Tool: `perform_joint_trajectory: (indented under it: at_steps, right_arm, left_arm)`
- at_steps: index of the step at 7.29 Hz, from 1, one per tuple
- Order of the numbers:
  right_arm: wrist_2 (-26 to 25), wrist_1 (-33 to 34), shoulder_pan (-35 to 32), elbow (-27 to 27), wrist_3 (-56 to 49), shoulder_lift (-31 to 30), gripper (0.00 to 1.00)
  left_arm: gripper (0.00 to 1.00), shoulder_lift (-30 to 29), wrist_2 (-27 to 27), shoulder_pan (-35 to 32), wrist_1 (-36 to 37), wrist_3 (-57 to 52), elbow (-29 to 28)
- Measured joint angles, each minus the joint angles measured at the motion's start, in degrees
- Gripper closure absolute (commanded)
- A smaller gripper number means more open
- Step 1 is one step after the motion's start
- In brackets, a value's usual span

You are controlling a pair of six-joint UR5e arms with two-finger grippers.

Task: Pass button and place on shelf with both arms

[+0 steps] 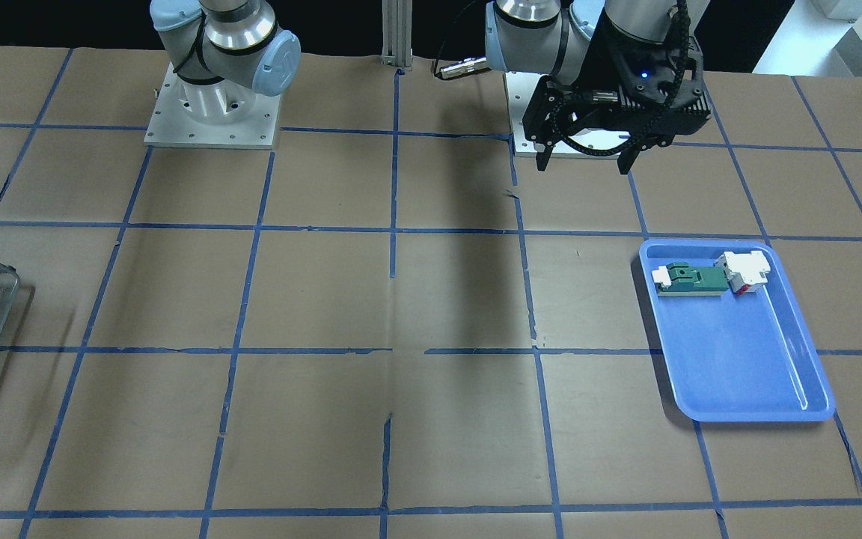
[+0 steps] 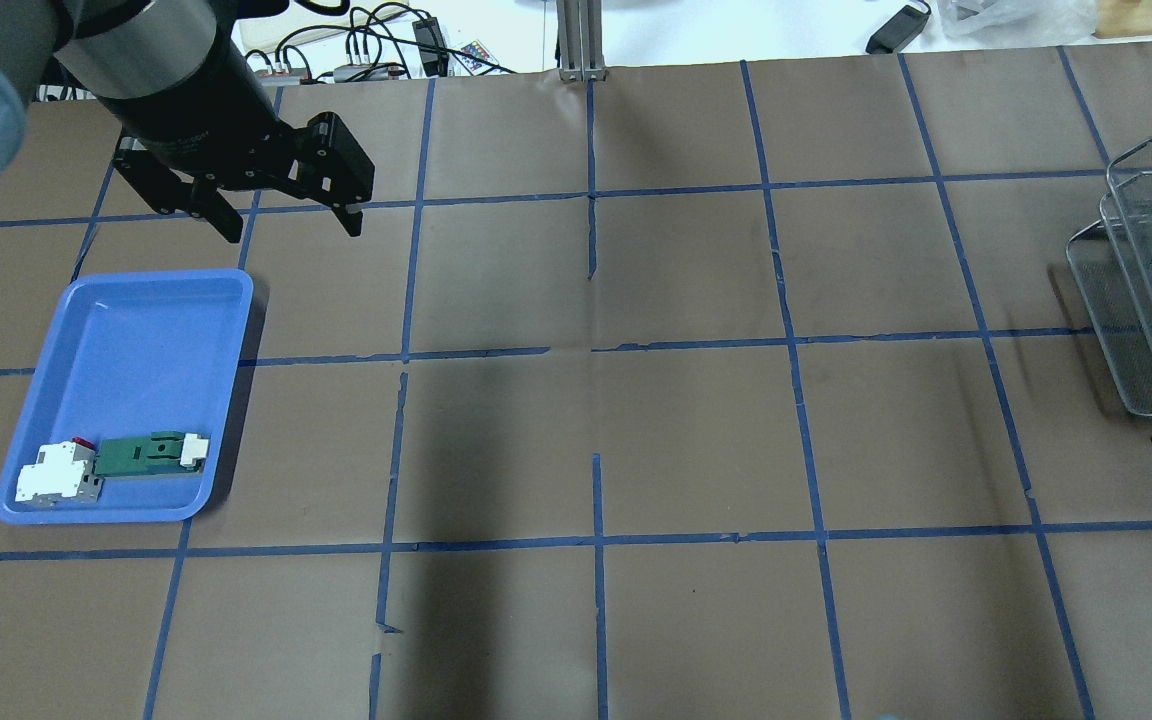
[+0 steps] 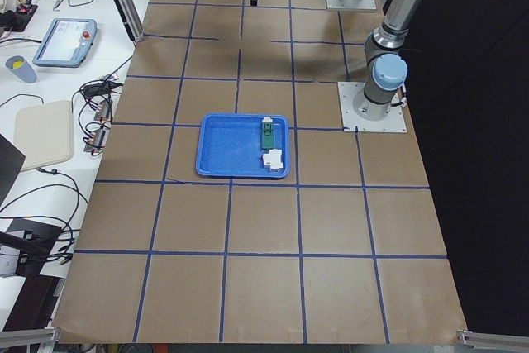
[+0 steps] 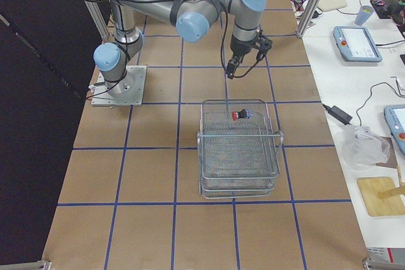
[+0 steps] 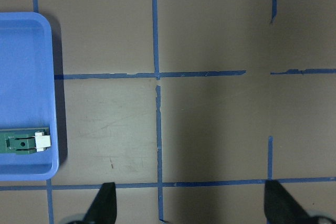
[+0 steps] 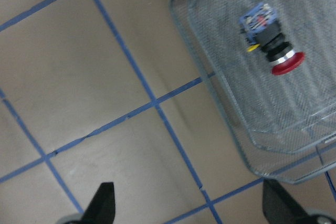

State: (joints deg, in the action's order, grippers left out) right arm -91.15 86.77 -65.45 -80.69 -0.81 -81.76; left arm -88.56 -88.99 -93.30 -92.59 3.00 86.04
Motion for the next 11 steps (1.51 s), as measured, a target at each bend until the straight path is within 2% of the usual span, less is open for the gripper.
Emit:
perform_joint_trajectory:
  at_steps: [2, 4, 7, 11]
  right_arm:
    - [-0.08, -3.5, -11.92, -1.02, 0.68, -3.18, 0.0]
    - [0.05, -4.23, -21.5, -5.98, 5.54, -7.52, 0.0]
    - [0.25, -4.08, -25.03, -11.93, 7.51, -13.74, 0.0]
    - [0.46, -3.72, -25.17, -13.13, 5.97, -14.67, 0.0]
  left_arm:
    - [0.0, -0.08, 0.05, 0.04, 0.17, -0.08, 0.0]
    - [0.0, -0.17, 0.05, 0.05, 0.23, -0.48, 0.0]
    - [0.0, -0.17, 0.05, 0.05, 0.22, -1.14, 0.0]
    - [0.0, -0.09, 0.07, 0.3, 0.21, -1.32, 0.0]
